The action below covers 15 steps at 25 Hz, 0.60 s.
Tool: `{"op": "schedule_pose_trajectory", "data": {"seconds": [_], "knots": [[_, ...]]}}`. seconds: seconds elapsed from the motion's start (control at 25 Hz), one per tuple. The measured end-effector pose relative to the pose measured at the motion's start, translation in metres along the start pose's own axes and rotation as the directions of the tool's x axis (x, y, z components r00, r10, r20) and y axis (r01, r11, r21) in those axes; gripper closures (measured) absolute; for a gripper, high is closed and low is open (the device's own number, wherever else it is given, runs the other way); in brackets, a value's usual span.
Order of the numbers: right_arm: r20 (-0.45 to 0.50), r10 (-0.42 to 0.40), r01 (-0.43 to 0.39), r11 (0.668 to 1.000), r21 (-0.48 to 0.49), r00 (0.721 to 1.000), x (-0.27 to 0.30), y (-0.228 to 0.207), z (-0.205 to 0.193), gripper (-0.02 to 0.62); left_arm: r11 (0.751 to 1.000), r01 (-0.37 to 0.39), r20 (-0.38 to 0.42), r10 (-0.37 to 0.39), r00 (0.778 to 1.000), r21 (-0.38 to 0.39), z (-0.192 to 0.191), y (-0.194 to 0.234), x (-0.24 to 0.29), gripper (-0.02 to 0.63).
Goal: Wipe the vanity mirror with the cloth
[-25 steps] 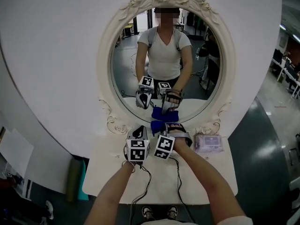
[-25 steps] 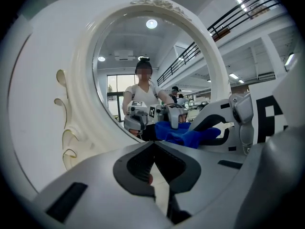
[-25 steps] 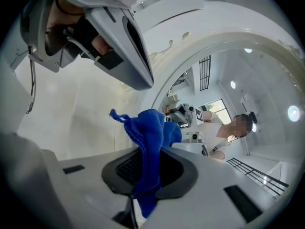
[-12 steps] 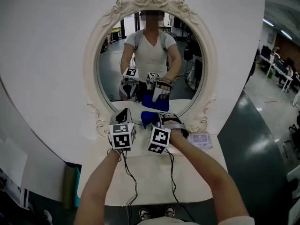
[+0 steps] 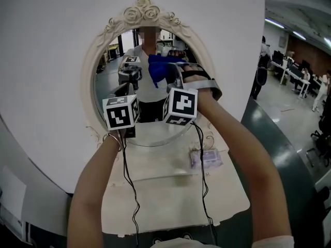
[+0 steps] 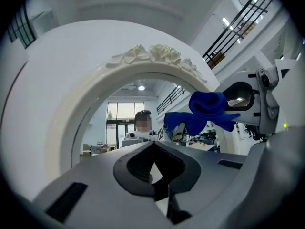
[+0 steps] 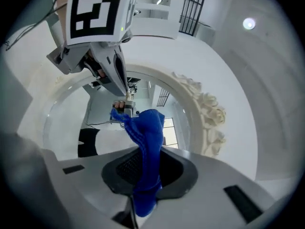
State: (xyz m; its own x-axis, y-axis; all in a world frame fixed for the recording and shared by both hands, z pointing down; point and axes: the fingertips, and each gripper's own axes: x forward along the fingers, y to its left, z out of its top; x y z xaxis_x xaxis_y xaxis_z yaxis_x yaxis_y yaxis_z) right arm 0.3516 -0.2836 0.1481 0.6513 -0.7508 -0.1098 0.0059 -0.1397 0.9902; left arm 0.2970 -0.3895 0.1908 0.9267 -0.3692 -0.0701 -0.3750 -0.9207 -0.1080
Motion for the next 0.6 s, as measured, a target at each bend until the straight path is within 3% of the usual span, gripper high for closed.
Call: {"op": "schedule_pose_trajectory", "data": {"seconds": [0.12,0.24,0.36,0.6], "knots": [[-0.022,-0.062,0.061,0.996,-0.058,0.998,0.007,-0.050,0.002,0.529,0.998,0.008,0.074,-0.012,0.997,0.062,0.058,-0.007,0.002,0.603],[-0.019,-0.091,0.088,0.987,-0.136,0.996,0.012,-0.078,0.010,0.529,0.996,0.031,0.111,-0.041,0.993,0.087,0.093,-0.018,0.001,0.603],[-0.012,-0.077,0.073,0.978,-0.196,0.997,0.020,-0.082,0.010,0.529,0.993,0.038,0.127,-0.052,0.991,0.112,0.109,-0.024,0.001,0.603],[-0.027,-0.070,0.062,0.972,-0.227,0.997,0.032,-0.070,-0.003,0.529,0.997,0.059,0.126,-0.066,0.990,0.059,0.106,-0.027,0.002,0.603]]}}
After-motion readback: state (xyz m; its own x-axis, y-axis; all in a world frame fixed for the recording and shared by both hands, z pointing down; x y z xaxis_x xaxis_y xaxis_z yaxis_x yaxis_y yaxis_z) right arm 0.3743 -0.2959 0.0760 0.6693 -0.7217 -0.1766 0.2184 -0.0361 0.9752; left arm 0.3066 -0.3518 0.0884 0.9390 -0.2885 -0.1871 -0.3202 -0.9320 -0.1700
